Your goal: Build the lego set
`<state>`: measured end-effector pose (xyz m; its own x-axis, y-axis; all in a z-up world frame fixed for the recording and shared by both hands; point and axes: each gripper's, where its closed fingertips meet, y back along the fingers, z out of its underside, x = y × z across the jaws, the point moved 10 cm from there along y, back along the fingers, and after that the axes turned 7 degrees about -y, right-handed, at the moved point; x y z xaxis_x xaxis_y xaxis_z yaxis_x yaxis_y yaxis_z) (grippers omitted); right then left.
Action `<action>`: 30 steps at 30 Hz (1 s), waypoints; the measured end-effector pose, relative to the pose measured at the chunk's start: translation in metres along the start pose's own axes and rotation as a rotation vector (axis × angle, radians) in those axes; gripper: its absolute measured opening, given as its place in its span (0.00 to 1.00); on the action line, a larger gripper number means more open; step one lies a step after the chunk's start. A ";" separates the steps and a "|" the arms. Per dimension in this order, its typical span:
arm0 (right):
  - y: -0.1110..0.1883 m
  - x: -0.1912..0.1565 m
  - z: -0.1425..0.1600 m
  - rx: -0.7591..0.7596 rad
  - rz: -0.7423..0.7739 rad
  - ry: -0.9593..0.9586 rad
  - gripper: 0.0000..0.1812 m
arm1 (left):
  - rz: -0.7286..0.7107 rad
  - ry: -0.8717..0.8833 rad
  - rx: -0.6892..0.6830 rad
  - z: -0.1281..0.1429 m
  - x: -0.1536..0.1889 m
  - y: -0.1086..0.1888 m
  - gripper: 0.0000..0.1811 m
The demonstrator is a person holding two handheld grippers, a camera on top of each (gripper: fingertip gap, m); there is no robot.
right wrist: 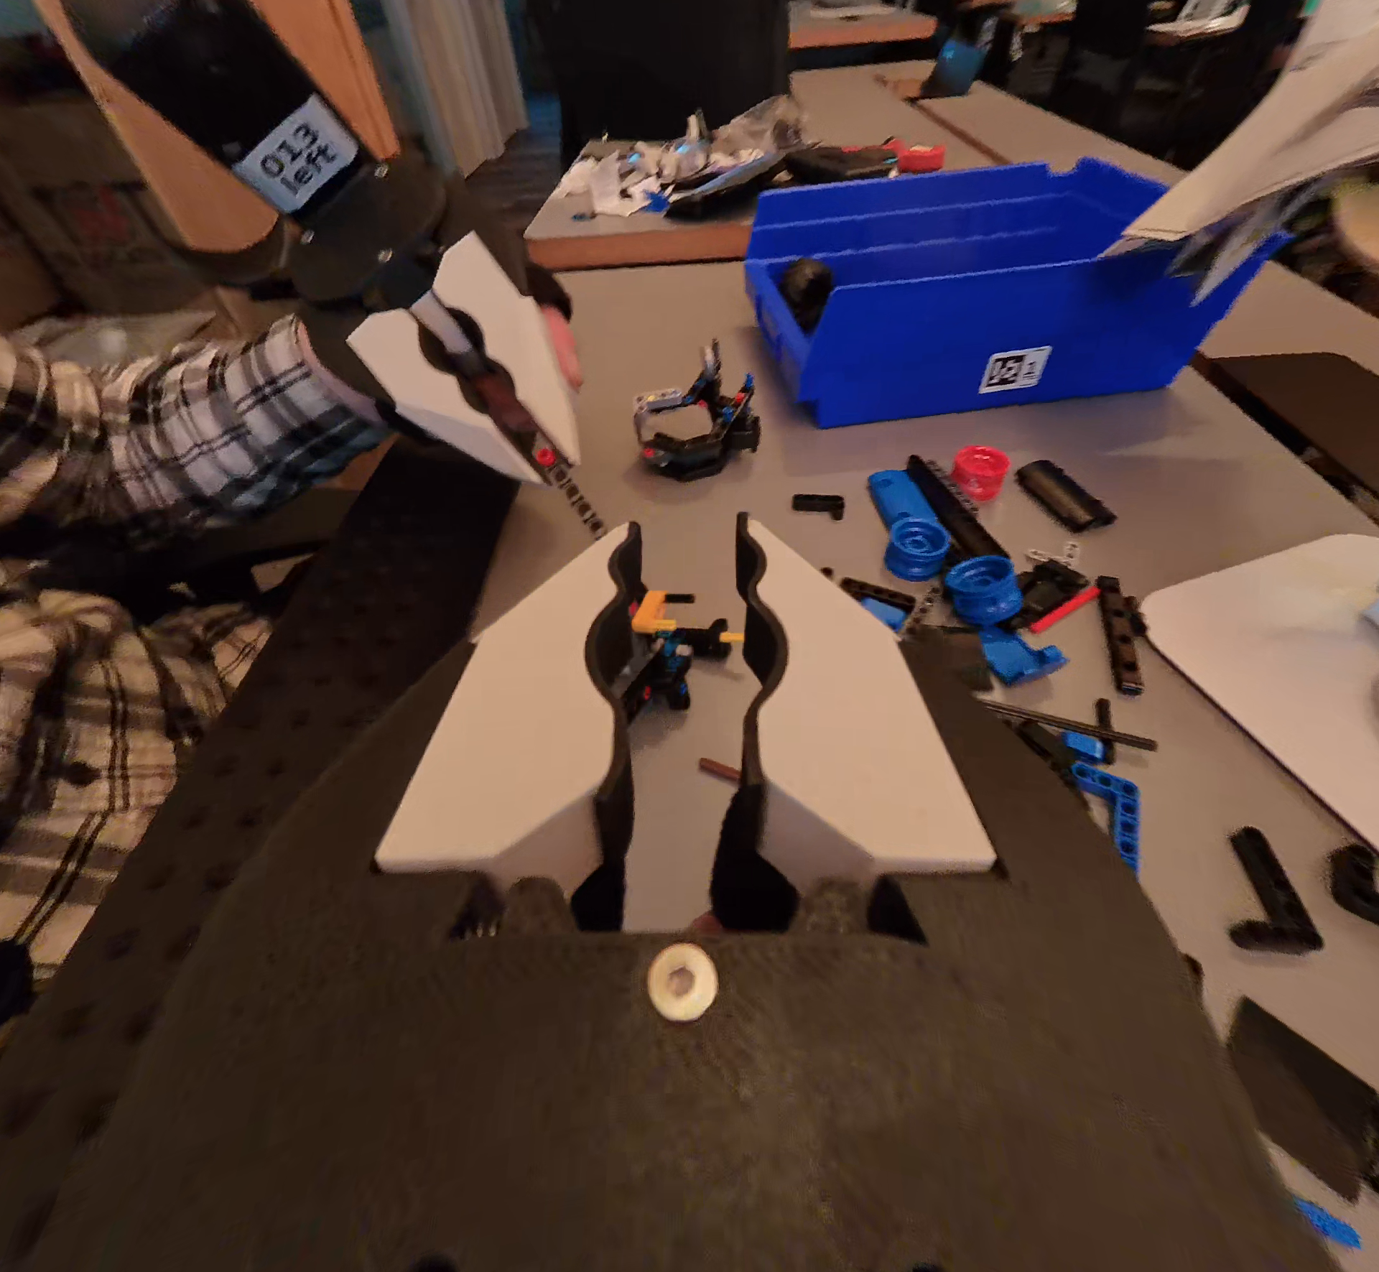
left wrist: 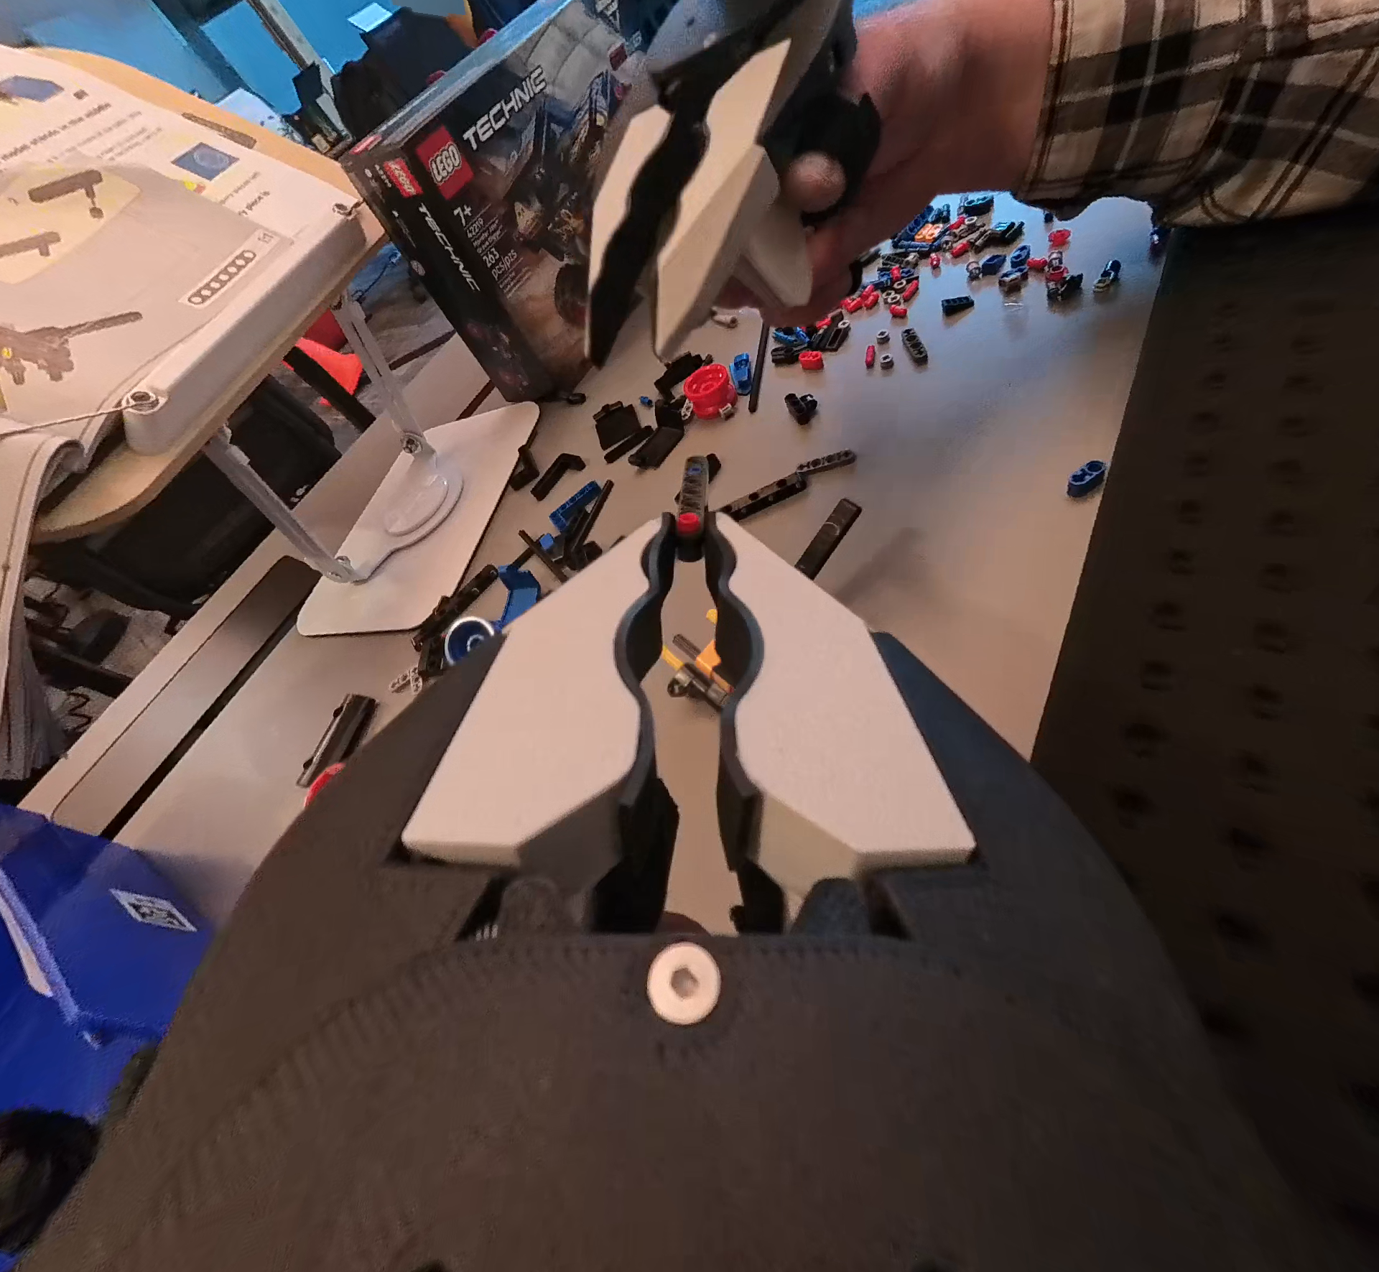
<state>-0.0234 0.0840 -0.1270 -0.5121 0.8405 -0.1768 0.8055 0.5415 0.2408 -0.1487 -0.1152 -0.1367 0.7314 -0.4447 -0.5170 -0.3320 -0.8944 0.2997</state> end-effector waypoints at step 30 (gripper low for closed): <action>-0.016 -0.013 0.008 -0.122 0.029 0.161 0.02 | -0.017 0.088 -0.034 0.006 -0.008 -0.011 0.16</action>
<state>-0.0271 0.0642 -0.1362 -0.5377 0.8430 -0.0160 0.7836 0.5066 0.3596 -0.1548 -0.1017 -0.1407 0.7870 -0.4218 -0.4502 -0.2996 -0.8992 0.3189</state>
